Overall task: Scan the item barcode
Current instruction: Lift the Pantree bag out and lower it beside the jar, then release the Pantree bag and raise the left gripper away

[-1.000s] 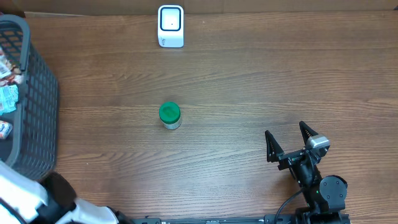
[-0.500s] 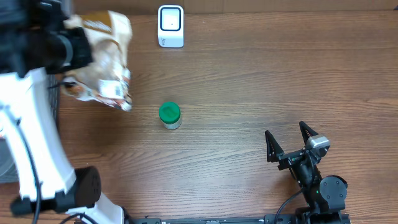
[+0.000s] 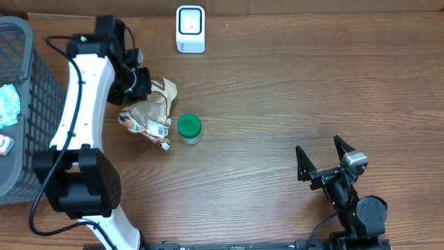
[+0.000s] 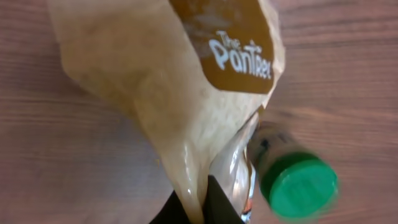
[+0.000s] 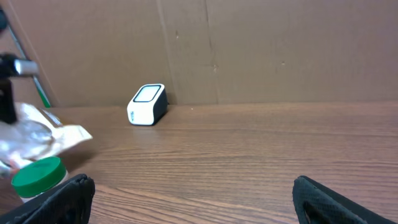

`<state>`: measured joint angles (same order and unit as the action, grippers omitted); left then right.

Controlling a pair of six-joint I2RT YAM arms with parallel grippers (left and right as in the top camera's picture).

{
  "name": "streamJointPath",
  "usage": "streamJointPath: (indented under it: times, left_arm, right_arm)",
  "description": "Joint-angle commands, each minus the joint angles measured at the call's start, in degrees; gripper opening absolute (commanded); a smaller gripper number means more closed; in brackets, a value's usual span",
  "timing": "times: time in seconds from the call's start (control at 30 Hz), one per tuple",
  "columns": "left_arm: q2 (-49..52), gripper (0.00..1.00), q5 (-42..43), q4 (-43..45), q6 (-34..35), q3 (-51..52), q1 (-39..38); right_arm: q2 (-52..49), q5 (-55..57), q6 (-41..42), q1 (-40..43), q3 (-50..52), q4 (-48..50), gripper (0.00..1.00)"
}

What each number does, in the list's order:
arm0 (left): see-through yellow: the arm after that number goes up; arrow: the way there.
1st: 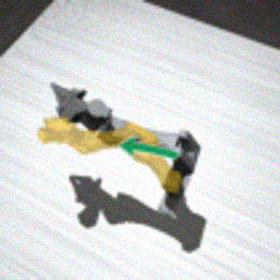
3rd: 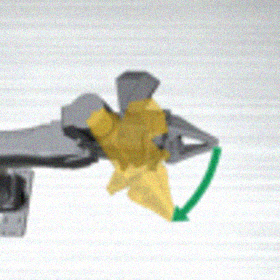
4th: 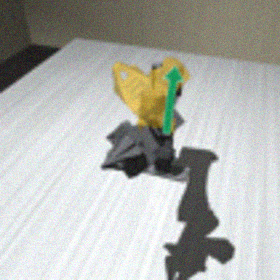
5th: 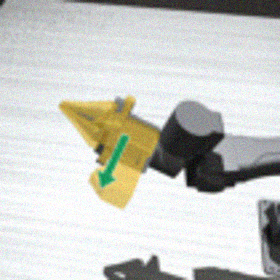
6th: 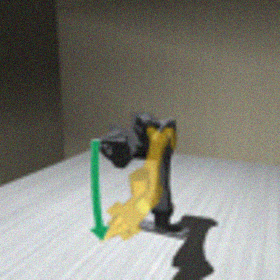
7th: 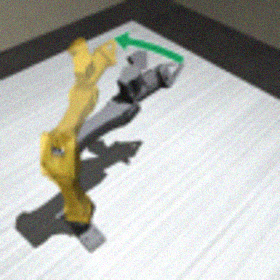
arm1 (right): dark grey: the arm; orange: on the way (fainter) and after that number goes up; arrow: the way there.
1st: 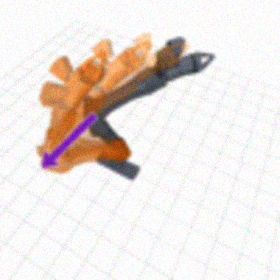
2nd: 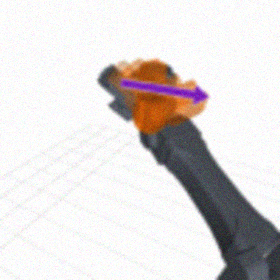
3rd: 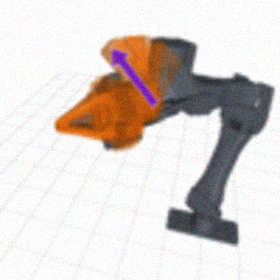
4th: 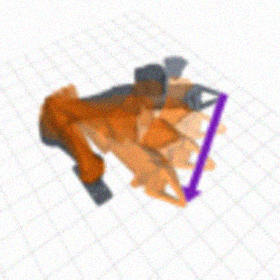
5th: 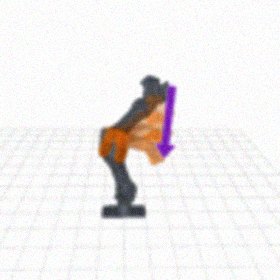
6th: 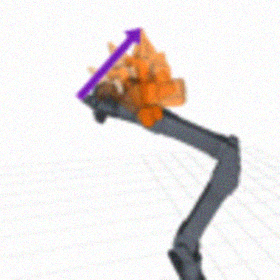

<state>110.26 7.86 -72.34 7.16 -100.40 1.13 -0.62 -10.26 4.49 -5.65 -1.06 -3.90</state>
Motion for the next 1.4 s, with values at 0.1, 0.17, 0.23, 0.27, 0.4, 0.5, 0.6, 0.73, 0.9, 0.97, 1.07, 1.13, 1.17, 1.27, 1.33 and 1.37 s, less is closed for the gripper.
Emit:
streamJointPath:
  times: [0.1,0.17,0.23,0.27,0.4,0.5,0.6,0.73,0.9,0.97,1.07,1.13,1.17,1.27,1.33,1.37]
  left_arm:
    - [-0.8,0.04,9.0,17.2,0.2,19.7,-1.1]
    - [-0.8,0.04,11.2,21.1,0.8,23.3,-1.8]
    - [-0.7,0.04,13.3,23.7,0.8,25.8,-2.6]
    - [-0.8,0.04,14.2,24.9,1.0,26.9,-3.2]
    - [-0.8,0.04,14.4,26.2,1.7,28.7,-5.7]
    - [-0.8,0.10,13.4,26.2,1.7,28.2,-6.5]
    - [-0.8,0.26,13.0,24.5,2.5,25.7,-5.5]
    - [-0.8,0.40,13.0,19.0,2.2,19.1,-3.5]
    - [-0.8,0.59,8.3,9.4,0.1,7.8,-1.5]
    - [-0.8,0.63,6.1,5.9,0.1,3.2,-1.1]
    - [-0.8,0.67,5.2,2.9,0.1,-1.4,-1.1]
    - [-0.8,0.66,5.3,1.8,0.2,-2.8,-1.2]
    - [-0.8,0.62,5.9,1.6,0.1,-3.1,-1.2]
    - [-0.8,0.52,13.0,0.9,0.1,-3.7,-1.1]
    - [-0.9,0.13,19.5,0.8,0.1,-3.8,-1.0]
    - [-0.9,0.04,23.5,0.8,0.1,-3.8,-1.0]
  right_arm:
    - [0.5,-0.1,0.1,0.3,0.6,0.3,1.00]
    - [0.5,-0.1,0.1,0.3,0.6,0.3,1.00]
    - [0.5,-0.1,0.1,0.3,0.6,0.3,1.00]
    - [0.5,-0.1,0.1,0.3,0.6,0.3,1.00]
    - [0.5,-0.1,0.2,0.3,0.6,0.3,1.00]
    - [0.5,-0.1,0.1,0.3,0.6,0.3,1.00]
    - [0.5,-0.1,0.1,0.3,0.6,0.3,1.00]
    - [0.5,-0.1,0.1,0.3,0.6,0.3,1.00]
    - [0.5,-0.1,0.1,0.3,0.6,0.3,1.00]
    - [0.5,-0.1,0.1,0.3,0.6,0.3,1.00]
    - [0.5,-0.1,0.1,0.3,0.6,0.3,1.00]
    - [0.5,-0.1,0.1,0.3,0.6,0.3,1.00]
    - [0.5,-0.1,0.1,0.3,0.6,0.3,1.00]
    - [0.5,-0.1,0.1,0.3,0.6,0.3,1.00]
    - [0.5,-0.1,0.1,0.3,0.6,0.3,1.00]
    - [0.5,-0.1,0.1,0.3,0.6,0.3,1.00]
